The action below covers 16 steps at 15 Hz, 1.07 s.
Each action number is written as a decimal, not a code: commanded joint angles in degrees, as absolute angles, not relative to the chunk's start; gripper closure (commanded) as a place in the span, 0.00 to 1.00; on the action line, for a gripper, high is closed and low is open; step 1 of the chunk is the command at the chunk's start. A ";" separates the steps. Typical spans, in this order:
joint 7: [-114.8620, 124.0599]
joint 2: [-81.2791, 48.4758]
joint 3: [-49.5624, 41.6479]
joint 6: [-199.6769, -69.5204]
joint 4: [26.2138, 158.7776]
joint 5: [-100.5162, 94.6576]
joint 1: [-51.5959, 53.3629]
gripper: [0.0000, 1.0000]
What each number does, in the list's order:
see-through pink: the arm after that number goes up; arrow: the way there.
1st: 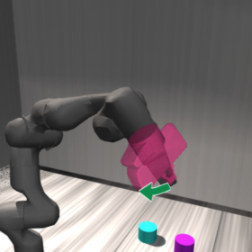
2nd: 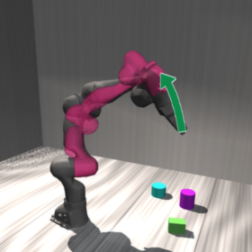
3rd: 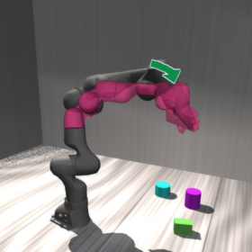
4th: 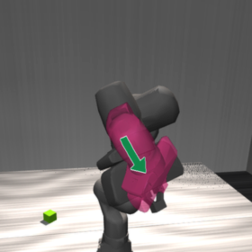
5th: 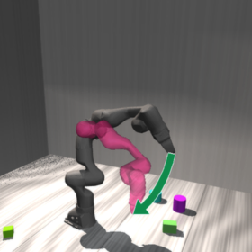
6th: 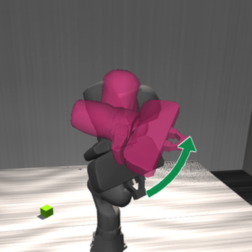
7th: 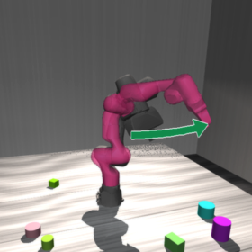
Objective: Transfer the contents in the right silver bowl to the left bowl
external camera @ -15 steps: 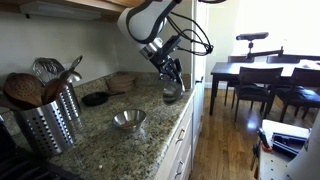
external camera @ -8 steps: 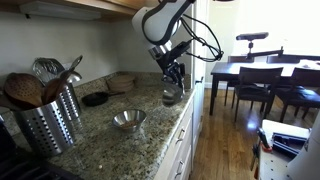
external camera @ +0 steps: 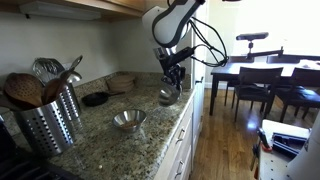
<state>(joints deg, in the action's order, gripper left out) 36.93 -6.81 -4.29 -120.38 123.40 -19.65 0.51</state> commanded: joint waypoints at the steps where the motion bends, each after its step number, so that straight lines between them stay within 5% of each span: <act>1: 34.82 -3.96 -4.55 -127.38 127.54 -16.89 -0.83 0.92; 16: 23.47 -5.57 -4.64 -138.70 129.41 -3.41 -1.64 0.92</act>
<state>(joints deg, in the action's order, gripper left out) 26.95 -6.72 -4.78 -135.89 127.22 -6.67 -0.61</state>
